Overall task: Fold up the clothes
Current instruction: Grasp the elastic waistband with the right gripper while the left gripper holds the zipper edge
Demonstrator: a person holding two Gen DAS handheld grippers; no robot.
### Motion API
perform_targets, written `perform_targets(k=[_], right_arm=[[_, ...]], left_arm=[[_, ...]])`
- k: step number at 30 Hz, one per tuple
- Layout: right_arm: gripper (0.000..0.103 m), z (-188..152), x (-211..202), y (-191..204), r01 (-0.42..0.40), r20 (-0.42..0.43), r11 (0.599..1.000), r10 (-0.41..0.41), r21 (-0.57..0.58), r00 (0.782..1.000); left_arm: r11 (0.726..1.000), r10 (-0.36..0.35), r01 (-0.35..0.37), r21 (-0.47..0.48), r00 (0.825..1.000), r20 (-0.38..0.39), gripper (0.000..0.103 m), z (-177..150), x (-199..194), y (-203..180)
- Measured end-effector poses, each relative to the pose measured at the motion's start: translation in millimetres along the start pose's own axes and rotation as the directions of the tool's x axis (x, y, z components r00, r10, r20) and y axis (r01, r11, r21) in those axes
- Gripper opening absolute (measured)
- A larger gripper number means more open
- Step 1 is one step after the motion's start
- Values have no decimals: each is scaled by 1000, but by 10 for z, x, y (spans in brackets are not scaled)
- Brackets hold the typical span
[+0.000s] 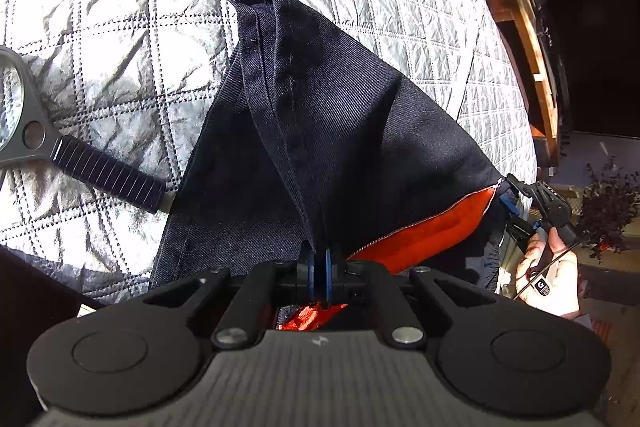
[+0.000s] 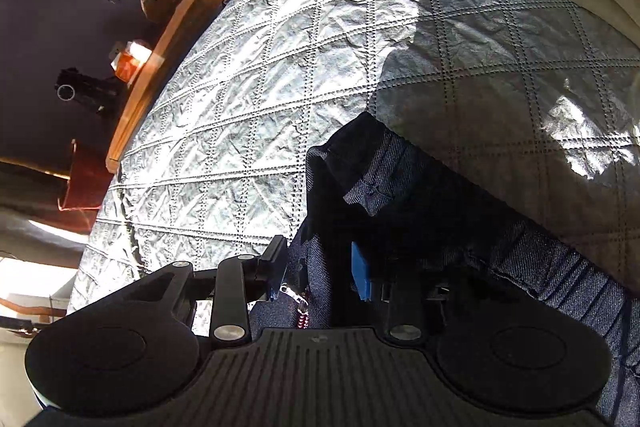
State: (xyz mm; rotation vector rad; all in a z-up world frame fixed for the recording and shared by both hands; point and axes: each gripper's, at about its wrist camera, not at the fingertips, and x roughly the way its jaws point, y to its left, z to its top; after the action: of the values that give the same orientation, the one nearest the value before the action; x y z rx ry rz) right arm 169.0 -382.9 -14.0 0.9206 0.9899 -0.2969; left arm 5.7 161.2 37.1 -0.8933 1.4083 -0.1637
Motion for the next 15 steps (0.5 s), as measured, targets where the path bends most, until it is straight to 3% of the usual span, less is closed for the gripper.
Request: perform_targets(k=[4,10,15], right_arm=[[3,6,68,-18,38,27,998,-37,-48,999],[2,90,-185,9,-121,83,991,126,-62,989],[2,205,-639,73,-320,102,947,321,-27,942]], left_arm=[[1000,-4,4,-17,1000,9,4,19,-7,27],[999,-37,38,-32,999,27,4,132,-13,-32],[997,-79,79,6,991,110,4,359,-189,-276]])
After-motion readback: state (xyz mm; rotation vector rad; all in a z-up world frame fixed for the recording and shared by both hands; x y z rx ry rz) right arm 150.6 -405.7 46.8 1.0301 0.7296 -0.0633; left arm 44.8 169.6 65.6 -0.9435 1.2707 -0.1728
